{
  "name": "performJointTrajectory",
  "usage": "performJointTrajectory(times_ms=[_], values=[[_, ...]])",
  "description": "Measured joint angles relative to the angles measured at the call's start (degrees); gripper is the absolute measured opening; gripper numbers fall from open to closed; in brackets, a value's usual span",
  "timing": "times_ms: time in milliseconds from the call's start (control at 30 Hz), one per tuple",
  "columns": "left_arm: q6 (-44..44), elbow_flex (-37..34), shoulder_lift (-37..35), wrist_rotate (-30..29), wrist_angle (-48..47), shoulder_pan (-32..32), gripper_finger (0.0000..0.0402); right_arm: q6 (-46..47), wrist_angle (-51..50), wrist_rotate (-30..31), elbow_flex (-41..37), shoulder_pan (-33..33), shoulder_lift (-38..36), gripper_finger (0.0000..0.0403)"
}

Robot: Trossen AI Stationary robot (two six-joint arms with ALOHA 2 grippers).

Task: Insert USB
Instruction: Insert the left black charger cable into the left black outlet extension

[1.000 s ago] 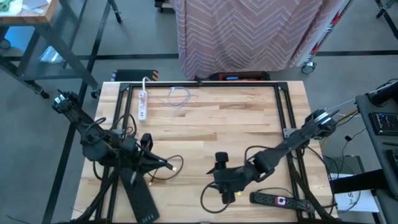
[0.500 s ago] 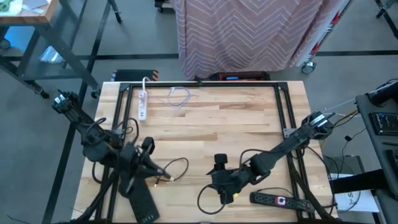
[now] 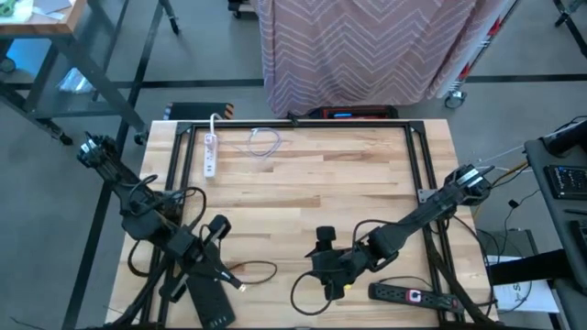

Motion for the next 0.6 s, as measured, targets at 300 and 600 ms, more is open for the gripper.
performJointTrajectory(times_ms=[300, 600], values=[[-5.1, -0.1, 0.2, -1.7, -3.4, 0.0, 0.0000, 1.0, 0.0, 0.1, 0.0, -0.2, 0.0, 0.0195], [-30.4, 4.2, 5.0, -3.5, -27.6, -1.4, 0.0000, 0.9, 0.0, 0.1, 0.0, -0.3, 0.0, 0.0192]])
